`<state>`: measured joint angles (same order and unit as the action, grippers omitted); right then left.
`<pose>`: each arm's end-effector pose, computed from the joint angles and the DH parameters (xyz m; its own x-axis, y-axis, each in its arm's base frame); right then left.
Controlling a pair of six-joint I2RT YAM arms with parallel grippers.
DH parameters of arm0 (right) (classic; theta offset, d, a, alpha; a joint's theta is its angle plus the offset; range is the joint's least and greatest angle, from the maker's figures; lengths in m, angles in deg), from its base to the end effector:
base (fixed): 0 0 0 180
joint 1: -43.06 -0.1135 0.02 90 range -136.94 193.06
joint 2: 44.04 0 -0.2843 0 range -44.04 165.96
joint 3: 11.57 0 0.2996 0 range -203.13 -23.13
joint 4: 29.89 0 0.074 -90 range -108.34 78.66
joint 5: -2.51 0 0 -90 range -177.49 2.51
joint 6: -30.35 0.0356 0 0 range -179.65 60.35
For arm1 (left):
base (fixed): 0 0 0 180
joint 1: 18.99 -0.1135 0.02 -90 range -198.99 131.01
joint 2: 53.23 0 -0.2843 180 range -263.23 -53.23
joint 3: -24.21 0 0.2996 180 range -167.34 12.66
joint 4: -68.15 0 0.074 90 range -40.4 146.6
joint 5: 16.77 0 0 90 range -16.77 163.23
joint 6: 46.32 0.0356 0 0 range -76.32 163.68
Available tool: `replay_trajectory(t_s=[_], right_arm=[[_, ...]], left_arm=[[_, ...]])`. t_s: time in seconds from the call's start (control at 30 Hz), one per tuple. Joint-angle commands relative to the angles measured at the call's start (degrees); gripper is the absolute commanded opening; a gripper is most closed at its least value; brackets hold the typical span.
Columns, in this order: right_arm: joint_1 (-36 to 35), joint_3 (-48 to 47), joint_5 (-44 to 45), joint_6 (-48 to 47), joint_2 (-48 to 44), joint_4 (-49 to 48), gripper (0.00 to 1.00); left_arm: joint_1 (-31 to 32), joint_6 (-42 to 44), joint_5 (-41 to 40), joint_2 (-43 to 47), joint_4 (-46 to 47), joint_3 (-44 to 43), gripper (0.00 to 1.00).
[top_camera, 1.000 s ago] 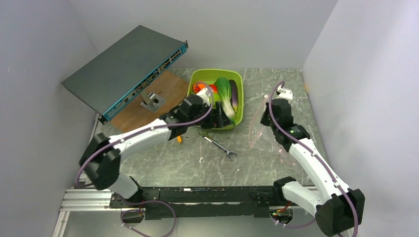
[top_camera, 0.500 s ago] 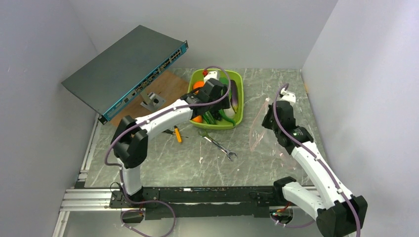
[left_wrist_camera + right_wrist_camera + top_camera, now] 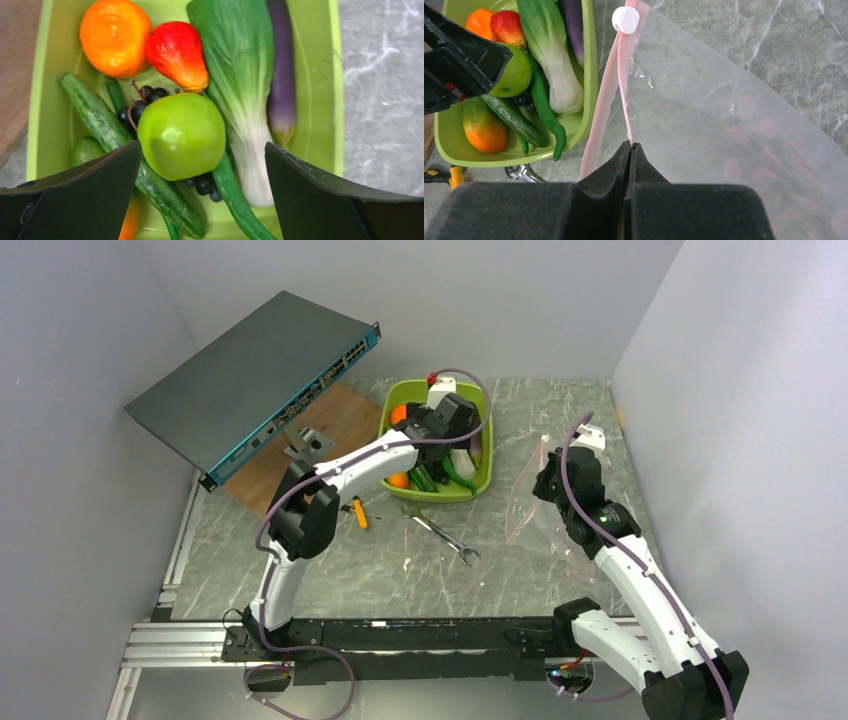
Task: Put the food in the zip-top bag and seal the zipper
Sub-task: Pick up the fake fruit from the bin.
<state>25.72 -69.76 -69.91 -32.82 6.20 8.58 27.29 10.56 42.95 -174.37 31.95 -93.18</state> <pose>0.2207 0.0577 0.3187 -0.4487 0.3106 -0.8379 0.1869 0.9495 0.2519 0.3905 -0.3824 0.2700 -0.5667 -0.0901 -0.8190 0.0565 0.9874 -0.1477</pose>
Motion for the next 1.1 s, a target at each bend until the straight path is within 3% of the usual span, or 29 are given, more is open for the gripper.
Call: replay_trajectory(t_s=[0.0, 0.33, 0.43, 0.6, 0.63, 0.73, 0.87, 0.97, 1.07], right_arm=[[-0.04, 0.04, -1.08, 0.16, -0.46, -2.03, 0.0], [-0.08, -0.42, -1.83, -0.19, 0.69, -1.49, 0.0], [-0.06, -0.48, -1.81, -0.29, 0.6, -1.13, 0.0], [-0.08, -0.32, -1.15, -0.29, 0.57, -0.67, 0.0], [-0.04, -0.24, -1.15, -0.29, 0.59, -0.72, 0.0], [-0.06, -0.05, -0.94, -0.37, 0.5, -0.71, 0.0], [-0.06, 1.16, -1.24, -0.65, -0.23, -1.42, 0.0], [-0.06, 2.72, -2.06, -0.97, -0.94, -2.72, 0.0], [-0.05, 4.37, -3.76, -1.5, -1.61, -4.39, 0.0]], left_arm=[[0.1, 2.41, -7.93, -1.59, -0.25, -2.16, 1.0], [-2.8, -0.11, 0.43, -5.77, -0.6, -2.76, 0.96], [-3.32, 0.71, 1.75, -5.1, 1.18, -0.84, 0.83], [-3.65, 3.84, 5.58, -3.42, -1.29, -1.49, 0.48], [-3.66, 4.54, 7.41, -2.46, -2.1, -1.62, 0.4], [-3.61, 6.42, 15.09, 1.34, -3.99, -1.46, 0.33], [-3.35, 7.99, 24.4, 9.13, -4.8, 2.06, 0.31], [-3.04, 7.65, 32.78, 17.76, -0.41, 10.12, 0.31], [-2.98, 1.8, 47.06, 25.75, 8.72, 21.94, 0.31]])
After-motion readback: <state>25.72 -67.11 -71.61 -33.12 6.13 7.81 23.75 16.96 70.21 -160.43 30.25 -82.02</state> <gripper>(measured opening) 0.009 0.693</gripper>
